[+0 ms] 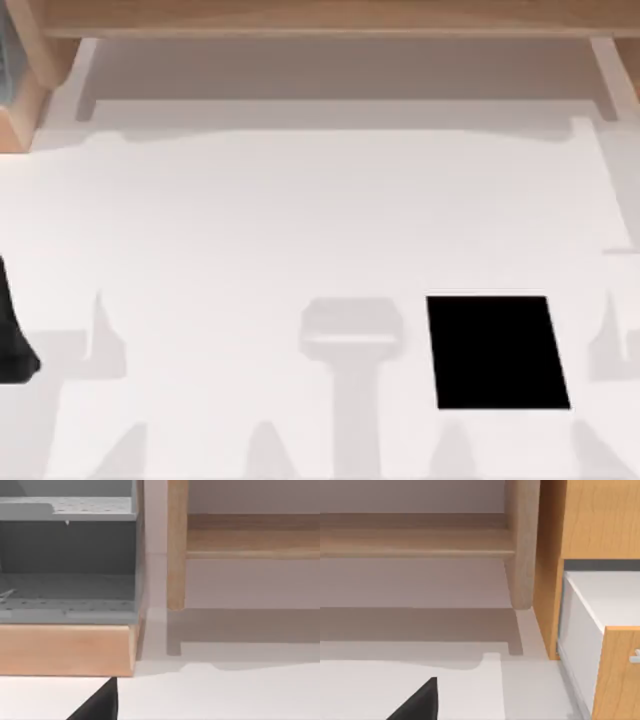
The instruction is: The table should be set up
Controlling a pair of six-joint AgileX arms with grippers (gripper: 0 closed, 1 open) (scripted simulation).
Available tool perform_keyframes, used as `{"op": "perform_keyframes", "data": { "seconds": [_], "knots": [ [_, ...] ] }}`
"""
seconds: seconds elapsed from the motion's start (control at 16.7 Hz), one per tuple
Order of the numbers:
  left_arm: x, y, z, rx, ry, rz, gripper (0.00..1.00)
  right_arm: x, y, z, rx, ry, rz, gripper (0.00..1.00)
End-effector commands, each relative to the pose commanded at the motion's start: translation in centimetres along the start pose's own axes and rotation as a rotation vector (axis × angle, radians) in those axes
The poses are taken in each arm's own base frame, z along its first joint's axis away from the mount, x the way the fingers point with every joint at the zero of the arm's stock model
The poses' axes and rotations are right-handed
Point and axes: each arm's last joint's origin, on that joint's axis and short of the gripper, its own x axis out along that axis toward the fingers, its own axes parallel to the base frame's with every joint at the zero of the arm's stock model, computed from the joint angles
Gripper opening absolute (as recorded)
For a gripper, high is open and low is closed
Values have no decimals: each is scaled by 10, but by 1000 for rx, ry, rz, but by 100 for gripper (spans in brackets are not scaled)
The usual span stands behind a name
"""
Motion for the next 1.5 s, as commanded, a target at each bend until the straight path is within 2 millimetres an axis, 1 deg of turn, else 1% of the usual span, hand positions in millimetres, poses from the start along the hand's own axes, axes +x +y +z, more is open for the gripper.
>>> {"op": "perform_keyframes", "data": {
  "seconds": [0.18,0.3,0.36,0.42,0.54,0.66,0.72,0.78,0.9,1.02,1.08,1.14,1.26,1.38,1.5],
  "knots": [
    [0,0,0,0,0,0,100,0,0,2,-2,5,-5,100],
    [0,0,0,0,0,0,100,0,-1,13,-11,30,-26,100],
    [0,0,0,0,0,0,100,1,-2,21,-19,50,-42,100],
    [0,0,0,0,0,0,100,2,-3,32,-28,75,-61,100],
    [0,0,0,0,0,0,100,8,-6,60,-56,141,-107,100],
    [0,0,0,0,0,0,100,20,-10,90,-92,233,-154,100],
    [0,0,0,0,0,0,100,30,-13,106,-112,288,-177,100],
    [0,0,0,0,0,0,100,42,-16,121,-135,349,-199,100],
    [0,0,0,0,0,0,100,74,-24,148,-183,490,-234,100],
    [0,0,0,0,0,0,100,115,-37,165,-231,650,-255,100],
    [0,0,0,0,0,0,100,138,-44,169,-252,734,-258,100],
    [0,0,0,0,0,0,100,162,-53,170,-270,819,-256,100],
    [0,0,0,0,0,0,100,210,-74,164,-295,981,-237,100],
    [0,0,0,0,0,0,100,254,-98,147,-299,1127,-202,100],
    [0,0,0,0,0,0,100,292,-123,123,-283,1246,-153,100]
  ]
}}
